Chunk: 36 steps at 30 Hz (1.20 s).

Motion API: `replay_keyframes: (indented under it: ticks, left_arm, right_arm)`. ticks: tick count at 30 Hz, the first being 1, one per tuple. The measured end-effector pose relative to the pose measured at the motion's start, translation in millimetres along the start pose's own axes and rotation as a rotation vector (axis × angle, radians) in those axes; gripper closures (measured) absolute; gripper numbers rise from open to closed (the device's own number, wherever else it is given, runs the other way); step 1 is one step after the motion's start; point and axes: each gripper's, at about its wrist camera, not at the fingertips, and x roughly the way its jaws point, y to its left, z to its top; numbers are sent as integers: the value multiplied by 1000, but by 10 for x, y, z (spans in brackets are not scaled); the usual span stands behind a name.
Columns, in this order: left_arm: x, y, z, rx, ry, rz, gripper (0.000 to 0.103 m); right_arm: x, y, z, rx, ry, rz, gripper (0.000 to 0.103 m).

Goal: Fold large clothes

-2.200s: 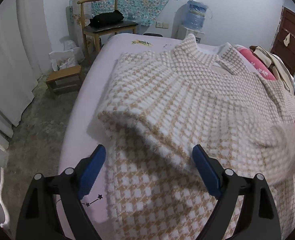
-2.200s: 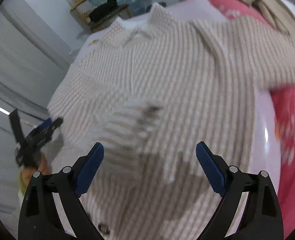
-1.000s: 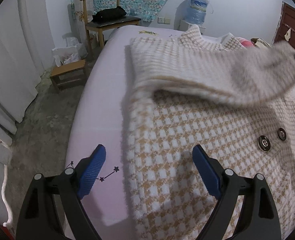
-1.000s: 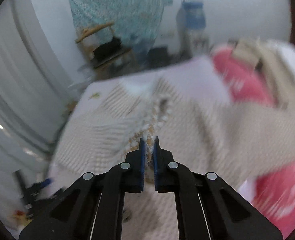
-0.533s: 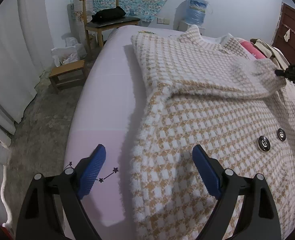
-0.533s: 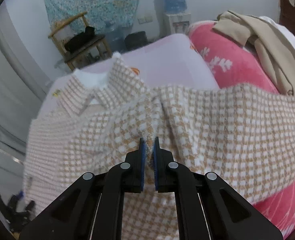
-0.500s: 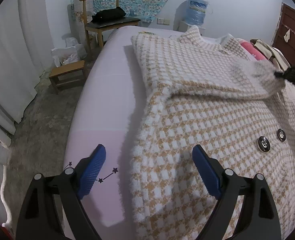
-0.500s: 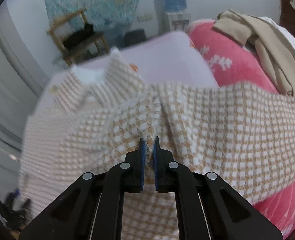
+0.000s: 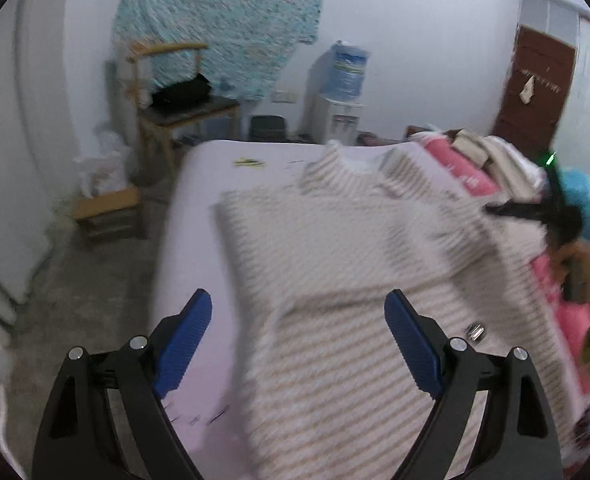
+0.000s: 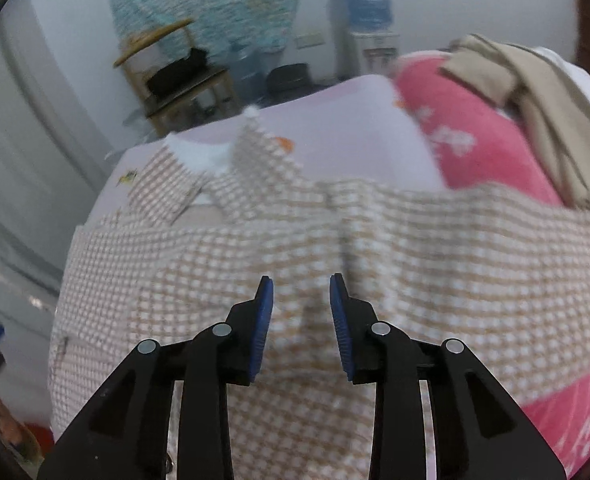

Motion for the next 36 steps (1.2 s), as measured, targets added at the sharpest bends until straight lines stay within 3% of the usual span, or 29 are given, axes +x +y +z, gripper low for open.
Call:
replay_keyframes:
  ticks: [2, 6, 9, 13, 17, 19, 21, 24, 27, 31, 33, 36]
  left_arm:
    - [262, -63, 218, -12, 16, -47, 17]
    - [1005, -134, 576, 11, 63, -7, 17]
    - [1521, -35, 666, -2, 138, 34, 17]
    - [1904, 292, 611, -95, 211, 78, 17]
    - [1869, 440, 579, -136, 193, 39, 17]
    - [1845, 468, 585, -149, 190, 26, 17]
    - [1823, 450, 604, -137, 182, 39, 17]
    - [1728, 395, 636, -117, 140, 57, 17]
    - [1562, 144, 654, -70, 100, 23, 17]
    - [1545, -194, 573, 8, 121, 29, 17]
    - [1578, -311, 492, 37, 139, 42, 17]
    - [1627, -414, 369, 68, 153, 60, 17]
  right_arm:
    - [174, 95, 29, -15, 17, 18, 73]
    - [496, 70, 109, 1, 51, 12, 73]
    - [606, -30, 103, 14, 63, 13, 73]
    - [569, -108, 74, -9, 58, 38, 73]
    - [512, -104, 59, -24, 63, 24, 72]
    - [441, -64, 73, -21, 60, -12, 68]
    - [320, 67, 90, -64, 12, -20, 54]
    - [230, 304, 76, -139, -25, 10, 48]
    - [341, 522, 8, -211, -8, 1, 46]
    - [619, 621, -136, -261, 54, -58, 46]
    - [544, 684, -168, -283, 37, -84, 46]
    - [393, 701, -226, -273, 8, -45, 42]
